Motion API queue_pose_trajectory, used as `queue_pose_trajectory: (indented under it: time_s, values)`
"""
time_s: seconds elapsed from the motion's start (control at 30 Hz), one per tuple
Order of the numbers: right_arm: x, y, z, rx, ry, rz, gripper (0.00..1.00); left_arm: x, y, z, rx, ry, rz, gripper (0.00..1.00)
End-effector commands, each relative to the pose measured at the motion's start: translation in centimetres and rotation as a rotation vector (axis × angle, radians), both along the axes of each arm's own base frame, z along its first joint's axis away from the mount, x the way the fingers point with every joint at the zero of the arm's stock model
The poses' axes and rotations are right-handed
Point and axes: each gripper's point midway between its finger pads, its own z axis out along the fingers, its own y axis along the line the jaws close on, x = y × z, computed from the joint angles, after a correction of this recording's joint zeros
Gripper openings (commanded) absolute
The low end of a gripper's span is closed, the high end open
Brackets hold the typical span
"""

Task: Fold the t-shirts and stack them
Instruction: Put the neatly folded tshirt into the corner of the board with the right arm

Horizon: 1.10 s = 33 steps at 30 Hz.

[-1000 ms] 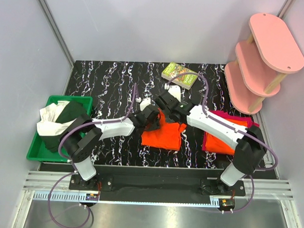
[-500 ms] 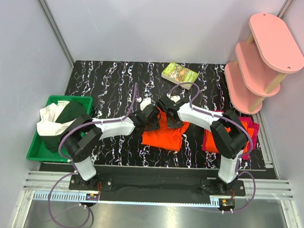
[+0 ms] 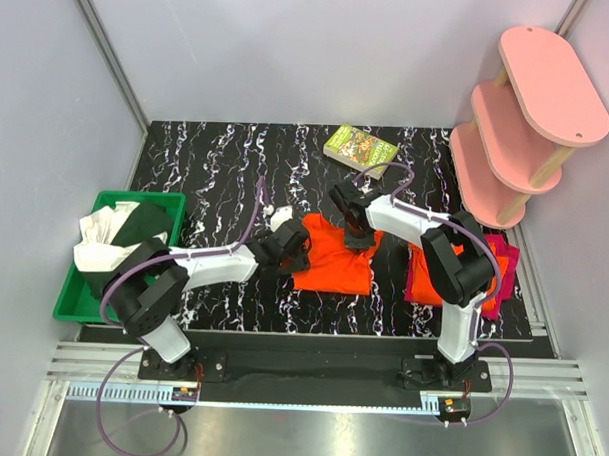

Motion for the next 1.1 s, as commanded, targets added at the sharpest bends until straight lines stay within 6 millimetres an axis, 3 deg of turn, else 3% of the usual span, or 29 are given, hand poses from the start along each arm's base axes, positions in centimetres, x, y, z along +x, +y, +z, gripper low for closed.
queue_pose_trajectory:
  time_s: [0.0, 0.1, 0.27, 0.43, 0.53, 0.63, 0.7, 0.83, 1.07]
  values:
    - [-0.7, 0.4, -4.9, 0.007, 0.11, 0.003, 0.14, -1.1, 0.4, 0.2, -0.017, 0.014, 0.002, 0.41]
    - [-0.6, 2.1, -5.2, 0.077, 0.136, 0.03, 0.14, -1.0, 1.1, 1.1, -0.031, -0.025, 0.031, 0.41]
    - [0.0, 5.4, -4.5, 0.181, 0.133, 0.064, 0.14, 0.2, 2.4, 6.0, -0.065, -0.18, 0.068, 0.42]
    - [0.6, 6.0, -4.1, 0.192, 0.118, 0.062, 0.14, 1.5, 3.9, 10.7, -0.042, -0.298, 0.106, 0.45]
    - [0.8, 5.6, -3.6, 0.179, 0.094, 0.057, 0.14, 2.0, 3.2, 12.2, -0.075, -0.334, 0.086, 0.47]
    - [1.3, 5.2, -2.0, 0.17, 0.04, 0.044, 0.21, 2.5, 1.5, 10.8, -0.065, -0.296, 0.041, 0.47]
    - [2.1, 4.9, 0.4, 0.176, -0.031, 0.018, 0.3, 2.8, 0.1, 8.7, -0.045, -0.233, 0.006, 0.46]
    - [3.4, 4.5, 5.4, 0.202, -0.157, 0.003, 0.36, 2.9, -1.4, 5.5, -0.046, -0.158, -0.021, 0.45]
    - [3.0, 2.4, 7.9, 0.15, -0.205, -0.014, 0.38, 2.7, -2.2, 1.6, -0.023, -0.088, -0.038, 0.44]
